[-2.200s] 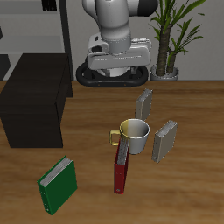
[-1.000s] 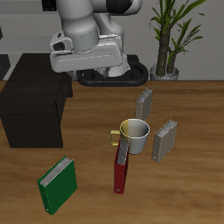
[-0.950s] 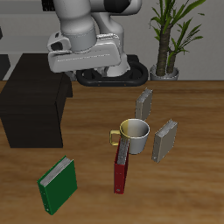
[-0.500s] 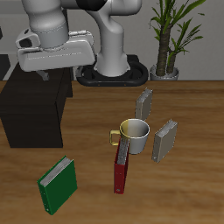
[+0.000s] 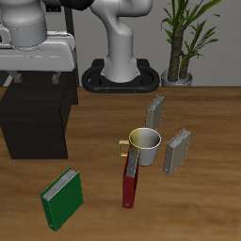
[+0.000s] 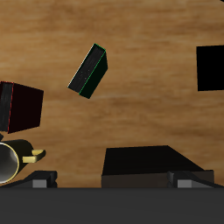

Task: Place the green book in the top region of the shelf

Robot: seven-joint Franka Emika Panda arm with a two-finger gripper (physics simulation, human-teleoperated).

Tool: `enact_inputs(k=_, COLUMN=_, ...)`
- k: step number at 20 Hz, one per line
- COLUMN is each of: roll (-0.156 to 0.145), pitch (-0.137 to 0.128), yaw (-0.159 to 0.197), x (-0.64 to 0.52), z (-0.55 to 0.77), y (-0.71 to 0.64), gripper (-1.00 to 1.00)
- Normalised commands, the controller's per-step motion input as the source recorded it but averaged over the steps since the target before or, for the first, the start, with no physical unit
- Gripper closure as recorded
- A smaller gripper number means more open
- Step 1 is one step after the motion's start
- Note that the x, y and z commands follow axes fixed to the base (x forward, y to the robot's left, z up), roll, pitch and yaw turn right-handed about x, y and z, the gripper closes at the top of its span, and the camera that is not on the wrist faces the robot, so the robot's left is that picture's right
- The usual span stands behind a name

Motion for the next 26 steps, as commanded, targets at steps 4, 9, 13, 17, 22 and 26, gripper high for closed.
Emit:
enact_inputs(k=4, roll=-0.051, pitch=-0.028, yaw=-0.097, x=0.28, z=0.17, y=-0.08, gripper=-1.00)
enact_inputs(k=9, roll=-0.076, pitch=-0.015, yaw=-0.058, x=0.25, z=0.08, y=0.25, gripper=-1.00)
enact_inputs(k=13, roll=-0.040, pitch=0.008, yaw=-0.040, x=0.31, z=-0.02, y=0.54, gripper=-1.00)
enact_inputs(k=17, roll=-0.032, pitch=-0.016, yaw=0.006, x=0.31, z=-0.04, y=0.53, gripper=-1.00)
enact_inputs(k=22, roll=-0.016, pitch=-0.008, yaw=-0.001, x=0.24, z=-0.03, y=0.18, gripper=-1.00)
enact_inputs(k=26, roll=-0.051, pitch=-0.024, yaw=-0.069, x=0.38, z=-0.06, y=-0.03, gripper=-1.00)
